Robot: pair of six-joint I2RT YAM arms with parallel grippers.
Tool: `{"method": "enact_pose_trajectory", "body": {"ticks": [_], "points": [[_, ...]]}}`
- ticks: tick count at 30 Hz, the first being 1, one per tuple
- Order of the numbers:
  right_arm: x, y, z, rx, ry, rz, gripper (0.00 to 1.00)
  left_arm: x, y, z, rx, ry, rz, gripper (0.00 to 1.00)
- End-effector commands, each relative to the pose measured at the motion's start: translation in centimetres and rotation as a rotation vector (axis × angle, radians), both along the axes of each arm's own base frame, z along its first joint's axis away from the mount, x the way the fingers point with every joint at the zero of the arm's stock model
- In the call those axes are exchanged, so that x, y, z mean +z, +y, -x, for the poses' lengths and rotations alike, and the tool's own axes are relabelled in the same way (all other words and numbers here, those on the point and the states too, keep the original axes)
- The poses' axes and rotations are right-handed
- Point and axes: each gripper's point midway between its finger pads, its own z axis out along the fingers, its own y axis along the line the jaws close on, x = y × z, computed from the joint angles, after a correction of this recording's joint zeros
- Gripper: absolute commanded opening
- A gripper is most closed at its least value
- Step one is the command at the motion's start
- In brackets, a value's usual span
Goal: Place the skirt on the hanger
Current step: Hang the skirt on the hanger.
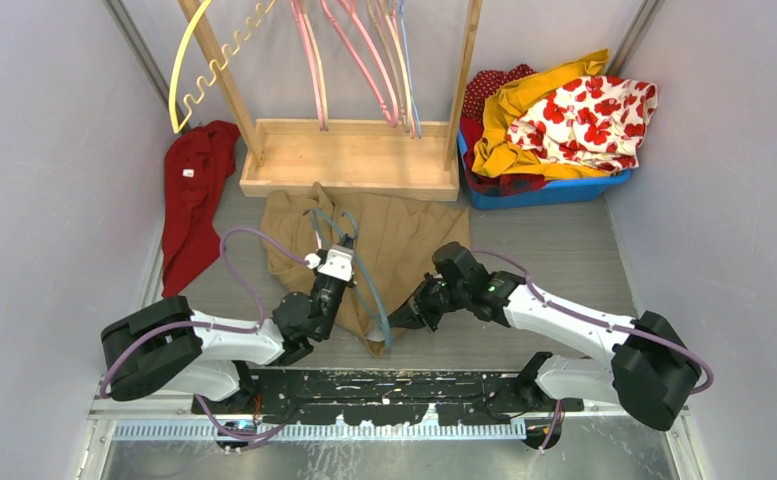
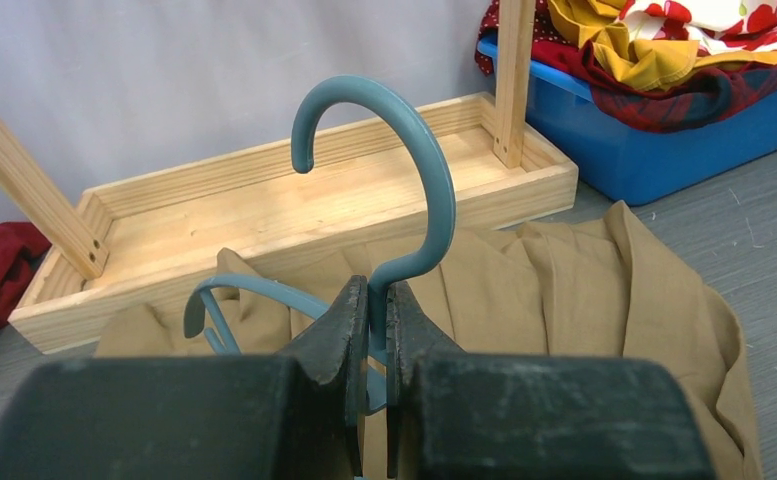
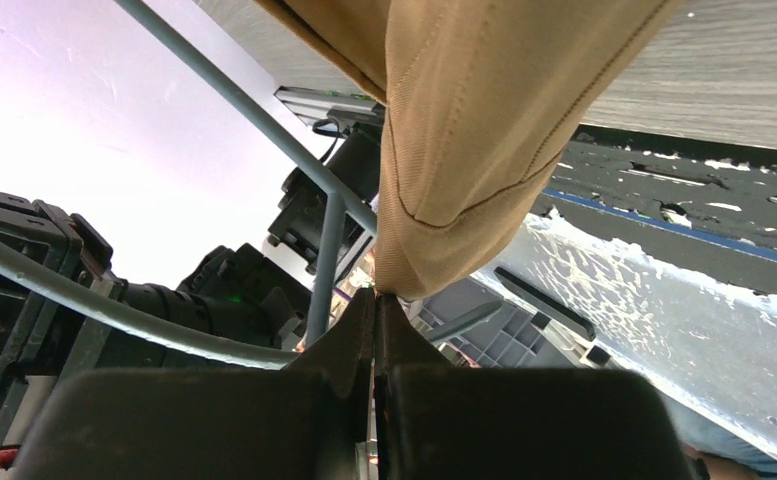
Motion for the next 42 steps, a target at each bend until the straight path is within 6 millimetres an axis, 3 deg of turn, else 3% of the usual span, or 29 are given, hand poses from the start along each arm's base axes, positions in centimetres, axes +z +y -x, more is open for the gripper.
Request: {"method": "enact_pose_trajectory", "body": {"ticks": [1, 6, 17, 28, 42], "points": [[1.6, 0.1, 0.3, -0.046, 0.016, -0.045, 0.01, 3.6, 0.6, -0.4, 0.050, -0.053, 0.139, 0.00], [1.2, -0.5, 0.7, -0.080, 0.046, -0.043, 0.01, 3.8, 0.1, -0.7, 0.051, -0.054, 0.140, 0.00], [1.7, 0.1, 0.2, -0.106, 0.059, -0.085, 0.01, 3.7, -0.8, -1.0, 0.043, -0.054, 0.131, 0.00], [1.9, 0.8, -0.6, -0.147, 0.086, -0.123, 0.01, 3.5, -0.6, -1.1, 0.054, -0.048, 0.128, 0.00], [0.9, 0.7, -1.3, -0.201, 0.106, -0.099, 0.01, 3.4, -0.6, -1.0, 0.048, -0.044, 0.134, 0.00]]}}
